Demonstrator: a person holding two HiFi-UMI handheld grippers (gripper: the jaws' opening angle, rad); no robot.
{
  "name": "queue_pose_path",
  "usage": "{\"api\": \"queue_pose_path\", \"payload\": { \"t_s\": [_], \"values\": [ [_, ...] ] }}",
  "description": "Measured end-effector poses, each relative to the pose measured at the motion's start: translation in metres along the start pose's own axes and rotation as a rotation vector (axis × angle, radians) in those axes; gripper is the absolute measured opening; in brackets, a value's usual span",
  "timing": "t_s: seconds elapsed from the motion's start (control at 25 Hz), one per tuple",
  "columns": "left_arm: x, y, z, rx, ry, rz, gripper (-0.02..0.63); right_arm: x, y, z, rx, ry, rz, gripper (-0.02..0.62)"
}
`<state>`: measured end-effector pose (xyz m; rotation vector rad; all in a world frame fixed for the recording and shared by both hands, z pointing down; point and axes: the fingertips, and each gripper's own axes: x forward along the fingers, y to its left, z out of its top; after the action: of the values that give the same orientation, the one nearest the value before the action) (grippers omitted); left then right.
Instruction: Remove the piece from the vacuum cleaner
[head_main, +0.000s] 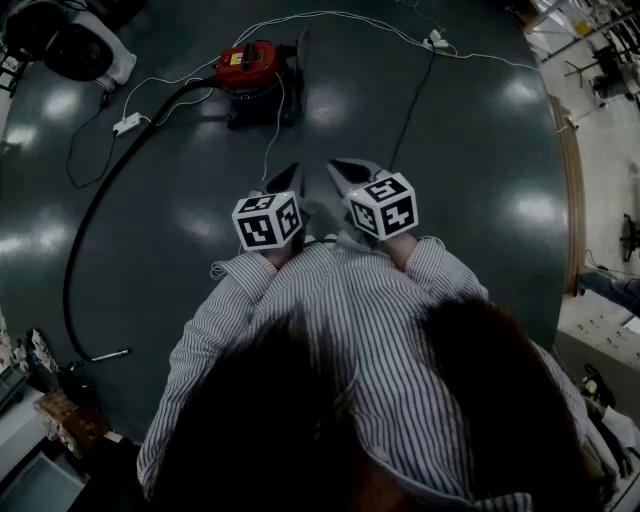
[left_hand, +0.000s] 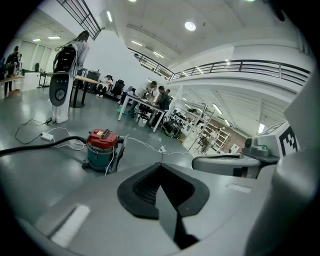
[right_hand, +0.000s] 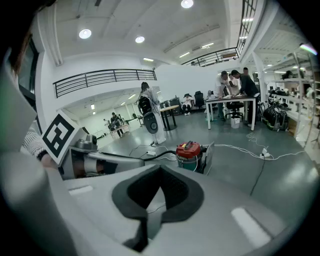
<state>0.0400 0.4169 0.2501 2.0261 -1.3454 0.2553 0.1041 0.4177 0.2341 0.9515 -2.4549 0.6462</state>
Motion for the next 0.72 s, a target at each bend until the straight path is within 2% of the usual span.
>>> {"api": "queue_pose_path", "payload": {
  "t_s": [0.24, 0.72],
  "values": [
    [0.003, 0.005, 0.003, 0.020, -0.001, 0.001, 0.003, 0.004, -0.002, 0.003, 0.005, -0.007, -0.018, 0.002],
    [0.012, 0.013, 0.006, -0.005, 0.007, 0.014, 0.003, 0.011, -0.010, 0.007, 0.006, -0.001, -0.012, 0.002]
  ]
}}
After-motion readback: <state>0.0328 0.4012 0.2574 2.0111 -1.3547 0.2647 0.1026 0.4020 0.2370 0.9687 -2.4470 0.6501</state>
